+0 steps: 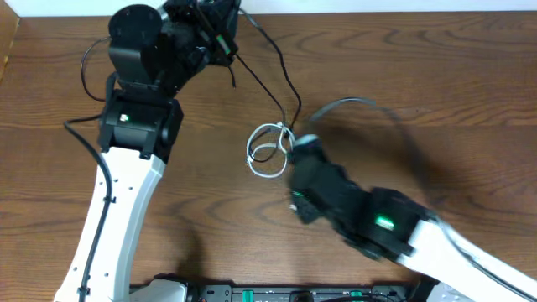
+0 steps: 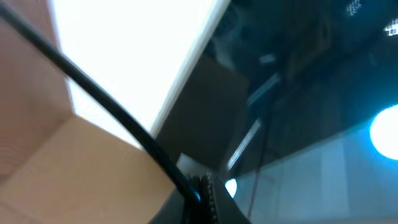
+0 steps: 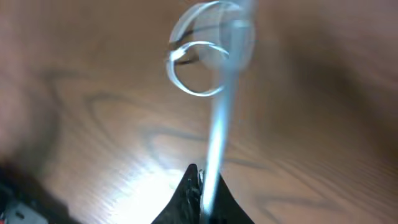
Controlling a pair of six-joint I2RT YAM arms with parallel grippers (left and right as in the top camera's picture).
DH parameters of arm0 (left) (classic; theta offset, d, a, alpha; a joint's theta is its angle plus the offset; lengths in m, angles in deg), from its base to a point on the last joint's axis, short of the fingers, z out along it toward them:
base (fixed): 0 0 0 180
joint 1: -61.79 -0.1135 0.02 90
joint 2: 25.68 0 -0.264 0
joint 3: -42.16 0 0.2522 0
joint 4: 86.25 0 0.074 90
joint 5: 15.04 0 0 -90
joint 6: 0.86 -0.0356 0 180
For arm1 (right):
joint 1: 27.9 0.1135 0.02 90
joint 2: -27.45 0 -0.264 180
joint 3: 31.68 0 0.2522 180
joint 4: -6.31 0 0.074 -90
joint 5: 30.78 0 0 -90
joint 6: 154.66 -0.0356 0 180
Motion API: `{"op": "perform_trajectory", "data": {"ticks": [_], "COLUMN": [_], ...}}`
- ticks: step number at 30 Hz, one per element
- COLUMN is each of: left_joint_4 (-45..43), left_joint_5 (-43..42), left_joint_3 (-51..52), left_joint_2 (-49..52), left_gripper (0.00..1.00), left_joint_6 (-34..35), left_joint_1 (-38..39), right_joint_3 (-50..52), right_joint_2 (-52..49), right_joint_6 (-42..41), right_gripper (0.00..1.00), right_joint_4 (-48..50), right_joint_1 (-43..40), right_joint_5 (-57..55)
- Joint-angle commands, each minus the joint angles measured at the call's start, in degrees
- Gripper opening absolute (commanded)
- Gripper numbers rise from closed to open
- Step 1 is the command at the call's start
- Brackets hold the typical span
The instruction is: Untangle cables
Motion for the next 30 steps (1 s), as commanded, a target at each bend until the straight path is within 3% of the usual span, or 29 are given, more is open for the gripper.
{"op": "perform_trajectory", "data": {"ticks": [1,8,12,17,18,20,21,25,26,30], "left_joint_4": [5.6,16.5,24.7,34.9,35.6,37.5,38.0,38.3,38.0,31.3], "left_joint_5": [-2.4,-4.4,-4.0,-3.3,-3.7,-5.2,-6.1,-12.5,-17.2,-31.7], "left_joint_3": [-0.7,-0.7,-0.7,-0.7,-0.7,-0.7,-0.7,-0.7,-0.7,-0.7], "left_joint_2": [-1.0,-1.0,-0.9,-0.9,-0.9,-0.9,-0.9,-0.9,-0.9,-0.9], "left_gripper": [0.07,0.07,0.07,0.07,0.08,0.08,0.07,0.07,0.07,0.07], "left_joint_6": [0.0,-12.1,-18.2,-30.6,-32.5,-40.5,-43.4,-53.9,-55.4,-57.2], "left_joint_1": [-3.1,-3.8,-3.8,-3.8,-3.8,-3.5,-3.3,-1.2,0.3,4.8], "right_joint_3": [-0.2,-0.2,-0.2,-0.2,-0.2,-0.2,-0.2,-0.2,-0.2,-0.2], "right_joint_2": [10.8,24.7,26.4,25.0,24.7,23.5,23.0,20.5,19.1,15.4], "right_joint_6": [-6.6,-7.8,-8.7,-8.4,-8.5,-8.5,-8.5,-8.4,-8.4,-6.8], "right_gripper": [0.01,0.01,0.01,0.04,0.11,0.53,0.63,0.86,0.97,0.99], "right_joint_4": [-4.9,-15.3,-17.2,-18.2,-18.2,-18.0,-17.8,-16.8,-16.0,-12.7], "right_joint_1": [-3.5,-17.2,-23.9,-28.9,-29.1,-29.2,-29.2,-29.2,-29.2,-29.2], "right_joint_5": [-12.0,-14.4,-13.7,-11.5,-11.3,-10.0,-9.2,-6.3,-4.8,0.3]}}
